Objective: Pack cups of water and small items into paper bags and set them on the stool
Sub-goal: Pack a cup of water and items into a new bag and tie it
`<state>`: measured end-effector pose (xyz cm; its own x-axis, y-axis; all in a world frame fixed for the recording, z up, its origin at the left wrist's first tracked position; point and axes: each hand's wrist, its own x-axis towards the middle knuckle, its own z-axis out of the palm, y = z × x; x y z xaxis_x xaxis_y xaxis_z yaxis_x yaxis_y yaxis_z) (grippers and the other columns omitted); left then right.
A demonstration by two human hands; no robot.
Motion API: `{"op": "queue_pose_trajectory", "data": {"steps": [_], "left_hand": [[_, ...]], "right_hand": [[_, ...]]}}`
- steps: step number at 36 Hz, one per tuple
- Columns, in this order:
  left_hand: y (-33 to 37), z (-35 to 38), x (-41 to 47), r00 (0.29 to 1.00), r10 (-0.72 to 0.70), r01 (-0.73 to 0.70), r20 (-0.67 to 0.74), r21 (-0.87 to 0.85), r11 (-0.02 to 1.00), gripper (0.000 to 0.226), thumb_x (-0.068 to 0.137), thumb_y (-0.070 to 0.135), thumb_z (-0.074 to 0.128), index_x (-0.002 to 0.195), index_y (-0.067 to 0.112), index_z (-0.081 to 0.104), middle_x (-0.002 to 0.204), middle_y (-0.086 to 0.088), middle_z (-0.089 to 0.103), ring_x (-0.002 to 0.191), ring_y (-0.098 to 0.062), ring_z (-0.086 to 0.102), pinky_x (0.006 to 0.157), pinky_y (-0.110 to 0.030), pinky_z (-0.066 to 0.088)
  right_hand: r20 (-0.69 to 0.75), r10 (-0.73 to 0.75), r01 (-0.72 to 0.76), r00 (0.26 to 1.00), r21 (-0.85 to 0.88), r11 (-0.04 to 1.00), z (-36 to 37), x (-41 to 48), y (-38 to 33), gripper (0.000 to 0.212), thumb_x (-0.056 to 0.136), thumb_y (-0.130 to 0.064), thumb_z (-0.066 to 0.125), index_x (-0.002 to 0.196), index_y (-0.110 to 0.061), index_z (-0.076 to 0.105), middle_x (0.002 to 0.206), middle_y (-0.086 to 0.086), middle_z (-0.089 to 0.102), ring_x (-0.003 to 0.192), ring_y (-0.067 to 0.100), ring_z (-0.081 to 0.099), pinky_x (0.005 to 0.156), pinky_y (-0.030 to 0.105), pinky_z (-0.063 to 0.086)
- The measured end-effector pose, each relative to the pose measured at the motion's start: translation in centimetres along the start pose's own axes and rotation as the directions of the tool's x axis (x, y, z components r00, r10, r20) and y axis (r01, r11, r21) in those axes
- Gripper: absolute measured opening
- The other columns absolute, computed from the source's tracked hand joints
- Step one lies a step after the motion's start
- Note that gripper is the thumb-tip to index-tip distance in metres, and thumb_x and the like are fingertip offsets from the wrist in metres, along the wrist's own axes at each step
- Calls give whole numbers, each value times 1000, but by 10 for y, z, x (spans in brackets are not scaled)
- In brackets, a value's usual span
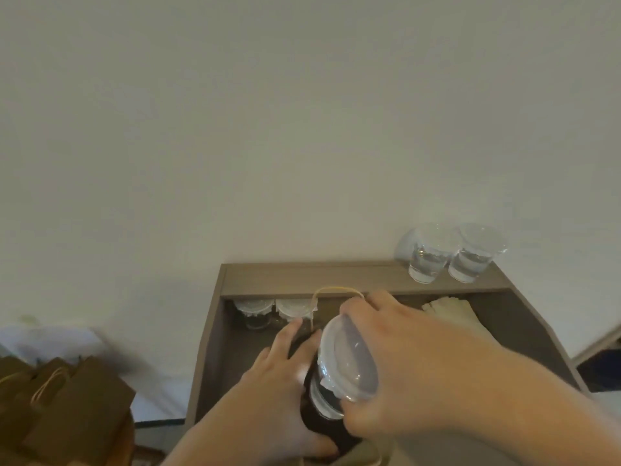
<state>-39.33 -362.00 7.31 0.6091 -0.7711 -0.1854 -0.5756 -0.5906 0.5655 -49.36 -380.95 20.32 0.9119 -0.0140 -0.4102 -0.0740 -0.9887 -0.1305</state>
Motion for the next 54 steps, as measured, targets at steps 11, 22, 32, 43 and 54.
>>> {"op": "queue_pose_trajectory", "data": {"steps": [11, 22, 32, 43, 54], "left_hand": [[-2, -8, -8, 995, 5, -1, 95, -43, 999, 138, 61, 68, 87, 161, 49, -6, 156, 36, -30, 159, -11, -1, 130, -39, 15], [-22, 3, -9, 999, 38, -38, 10, 22, 999, 145, 58, 75, 83, 165, 37, -7, 162, 26, -31, 160, -18, 6, 130, -36, 18], [-28, 1, -20, 994, -107, 108, 17, -116, 987, 94, 98, 26, 68, 160, 51, 3, 169, 19, 0, 103, -18, 63, 100, -12, 44], [-41, 12, -18, 999, -9, 1, -40, -204, 979, 105, 95, 11, 69, 161, 52, -3, 171, 20, -3, 158, -7, 10, 108, -7, 22], [-25, 8, -23, 998, -43, 53, 35, -386, 921, 101, 95, 0, 59, 157, 63, 7, 170, 25, -2, 97, -17, 67, 71, -14, 49]], "right_hand": [[-89, -64, 43, 994, -222, 974, 47, 53, -16, 84, 66, -64, 76, 132, -21, 46, 118, 0, 46, 109, 24, 49, 97, 36, 47], [26, 6, 2, 1000, -295, 956, 58, 80, -42, 114, 66, -65, 88, 154, -12, 36, 122, 9, 47, 105, 28, 60, 91, 44, 60], [121, 42, -15, 992, -215, 977, 49, 75, -31, 95, 71, -65, 81, 145, -22, 39, 122, 1, 46, 105, 25, 59, 91, 43, 60], [118, -67, 87, 991, -172, 981, 59, 85, -43, 100, 71, -67, 80, 148, -25, 31, 120, 0, 42, 97, 21, 59, 83, 37, 60], [475, -39, 349, 879, -588, 729, 95, 116, -54, 69, 100, -56, 58, 153, -12, 48, 145, 20, 47, 121, 41, 50, 102, 55, 51]]}}
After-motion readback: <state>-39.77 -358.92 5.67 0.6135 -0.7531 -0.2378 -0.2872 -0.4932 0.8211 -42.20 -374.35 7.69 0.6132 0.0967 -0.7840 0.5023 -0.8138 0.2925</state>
